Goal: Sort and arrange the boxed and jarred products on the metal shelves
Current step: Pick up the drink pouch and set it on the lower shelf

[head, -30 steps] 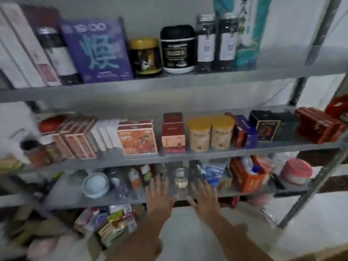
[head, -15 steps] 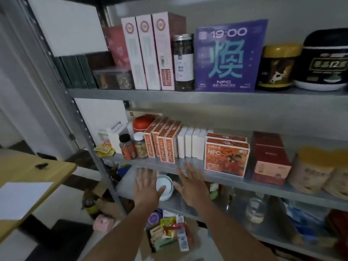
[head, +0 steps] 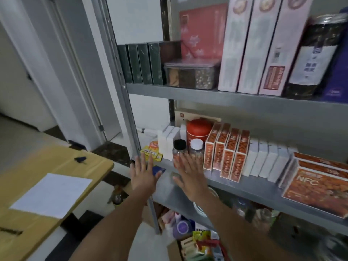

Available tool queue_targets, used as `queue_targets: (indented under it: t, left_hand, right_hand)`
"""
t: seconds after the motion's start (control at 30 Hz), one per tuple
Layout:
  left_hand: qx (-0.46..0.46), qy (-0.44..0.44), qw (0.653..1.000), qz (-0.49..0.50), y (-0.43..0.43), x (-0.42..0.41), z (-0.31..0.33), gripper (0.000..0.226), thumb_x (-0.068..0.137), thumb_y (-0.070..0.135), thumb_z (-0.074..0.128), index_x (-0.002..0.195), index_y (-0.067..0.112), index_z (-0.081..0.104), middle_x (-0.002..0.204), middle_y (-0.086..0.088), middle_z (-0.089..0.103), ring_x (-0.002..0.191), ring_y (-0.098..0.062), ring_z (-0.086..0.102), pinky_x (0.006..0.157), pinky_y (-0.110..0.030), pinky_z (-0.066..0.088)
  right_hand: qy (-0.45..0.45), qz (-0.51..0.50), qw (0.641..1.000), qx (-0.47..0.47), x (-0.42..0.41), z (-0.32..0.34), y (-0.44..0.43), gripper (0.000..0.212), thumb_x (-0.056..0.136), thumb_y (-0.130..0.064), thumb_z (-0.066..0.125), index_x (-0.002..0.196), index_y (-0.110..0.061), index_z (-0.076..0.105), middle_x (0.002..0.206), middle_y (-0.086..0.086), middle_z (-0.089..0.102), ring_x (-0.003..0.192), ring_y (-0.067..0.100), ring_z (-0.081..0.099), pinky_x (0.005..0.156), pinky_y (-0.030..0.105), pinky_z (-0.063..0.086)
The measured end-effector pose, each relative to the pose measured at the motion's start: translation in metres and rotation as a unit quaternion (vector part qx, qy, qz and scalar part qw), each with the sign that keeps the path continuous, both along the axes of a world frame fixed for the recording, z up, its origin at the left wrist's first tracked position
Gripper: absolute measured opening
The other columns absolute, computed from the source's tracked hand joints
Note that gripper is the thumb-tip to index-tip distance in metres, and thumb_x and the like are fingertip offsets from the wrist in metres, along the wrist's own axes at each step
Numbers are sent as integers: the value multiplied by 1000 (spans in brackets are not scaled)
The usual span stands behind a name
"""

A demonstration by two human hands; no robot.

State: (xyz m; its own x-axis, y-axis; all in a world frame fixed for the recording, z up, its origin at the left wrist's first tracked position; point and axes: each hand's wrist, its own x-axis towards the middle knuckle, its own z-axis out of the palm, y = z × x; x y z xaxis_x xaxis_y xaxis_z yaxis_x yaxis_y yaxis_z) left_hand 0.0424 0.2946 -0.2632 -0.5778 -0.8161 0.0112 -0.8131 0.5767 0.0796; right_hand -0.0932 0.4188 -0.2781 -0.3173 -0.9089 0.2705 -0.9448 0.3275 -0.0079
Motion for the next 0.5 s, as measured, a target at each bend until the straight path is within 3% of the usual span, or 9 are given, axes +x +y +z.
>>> queue_targets:
  t: [0.07, 0.27, 0.4, 0.5]
  left_hand:
    - [-8, -6, 1000, -19, -36, 0, -9, 75, 99, 60, 16, 152, 22, -20, 159, -5, -26, 146, -28, -25, 119, -46, -9]
    - [-39, -20, 986, -163, -119, -3, -30, 76, 101, 56, 24, 151, 20, -22, 159, -4, -26, 147, -25, -22, 122, -40, -6]
    - [-52, -42, 969, -238, -149, -14, -35, 77, 102, 53, 26, 150, 17, -24, 159, -6, -26, 146, -24, -23, 120, -40, -8]
    - [-54, -45, 959, -276, -167, -25, -34, 80, 102, 51, 27, 148, 15, -26, 158, -6, -28, 145, -23, -26, 118, -38, -12]
  right_hand:
    - [16, 13, 1000, -6, 9, -5, -31, 65, 101, -48, 36, 157, -25, 11, 162, 5, -6, 150, 29, -5, 119, 50, -11]
    - [60, -83, 995, -5, 22, 9, -132, 86, 97, -21, 49, 154, -22, -16, 154, 6, -34, 143, 25, -29, 109, 43, -28]
    - [95, -155, 983, 21, 11, 24, -167, 103, 91, -14, 59, 150, -21, -26, 153, 12, -36, 146, 33, -22, 114, 49, -20]
    - [129, -181, 971, 84, -2, 31, -179, 112, 88, -31, 68, 150, -25, -25, 154, 14, -34, 147, 37, -19, 119, 55, -8]
